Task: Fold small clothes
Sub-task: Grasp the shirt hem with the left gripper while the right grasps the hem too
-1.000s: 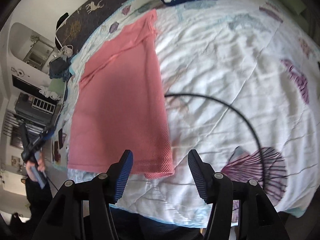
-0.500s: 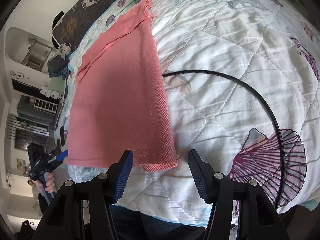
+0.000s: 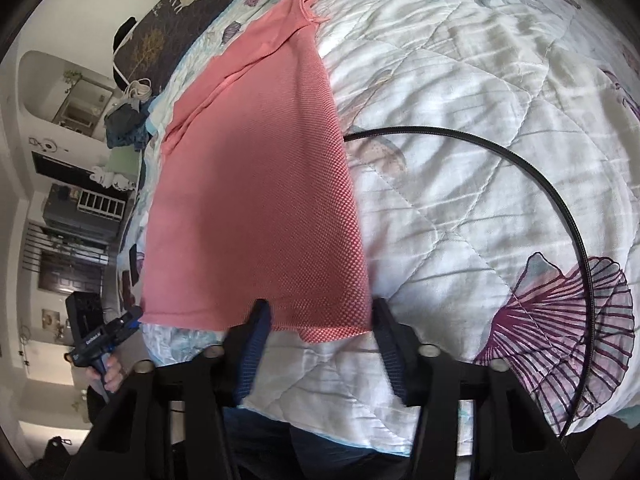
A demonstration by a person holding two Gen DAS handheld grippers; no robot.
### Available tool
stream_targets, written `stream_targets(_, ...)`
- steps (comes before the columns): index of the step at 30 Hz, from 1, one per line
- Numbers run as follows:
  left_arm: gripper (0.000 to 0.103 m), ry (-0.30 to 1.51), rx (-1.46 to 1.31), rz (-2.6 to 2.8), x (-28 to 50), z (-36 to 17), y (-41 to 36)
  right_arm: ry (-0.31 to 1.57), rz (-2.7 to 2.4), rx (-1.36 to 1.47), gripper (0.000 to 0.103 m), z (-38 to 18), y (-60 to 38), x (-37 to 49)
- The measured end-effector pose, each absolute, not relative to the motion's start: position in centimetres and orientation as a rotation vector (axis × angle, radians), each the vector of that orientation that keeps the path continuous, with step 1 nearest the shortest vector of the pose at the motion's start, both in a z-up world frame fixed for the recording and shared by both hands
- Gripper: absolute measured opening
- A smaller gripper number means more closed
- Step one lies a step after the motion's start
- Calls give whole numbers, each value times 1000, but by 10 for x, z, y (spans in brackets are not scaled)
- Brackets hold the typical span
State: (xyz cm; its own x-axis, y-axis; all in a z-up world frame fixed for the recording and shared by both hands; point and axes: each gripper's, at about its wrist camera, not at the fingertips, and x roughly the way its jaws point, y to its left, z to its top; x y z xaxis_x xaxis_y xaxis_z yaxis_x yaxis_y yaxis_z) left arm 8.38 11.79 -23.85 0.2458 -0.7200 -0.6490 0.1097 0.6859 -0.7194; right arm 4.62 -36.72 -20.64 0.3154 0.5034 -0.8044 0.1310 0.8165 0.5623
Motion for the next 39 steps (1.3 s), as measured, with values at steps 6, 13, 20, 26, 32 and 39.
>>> stream_targets(6,7,1190,-639,-616,82,-244,118,1233,271,690,17,-214,-375,48)
stream_targets(13,7,1142,-648,-609,81,-231,123,1198,250,658,5,-204,-373,42)
stream_targets(20,6,1095,-679,-644,94,-207,122,1169,296,664,4,-181,-368,45)
stream_targets(26,6,1018,-785,-637,118,-187,132,1106,329,711,4,-154,-377,65)
stream_targets(32,6,943,-813,-633,144,-163,135,1051,363,742,4,-128,-381,97)
stream_targets(39,6,867,-839,-646,188,-127,129,1008,377,736,4,-99,-381,150)
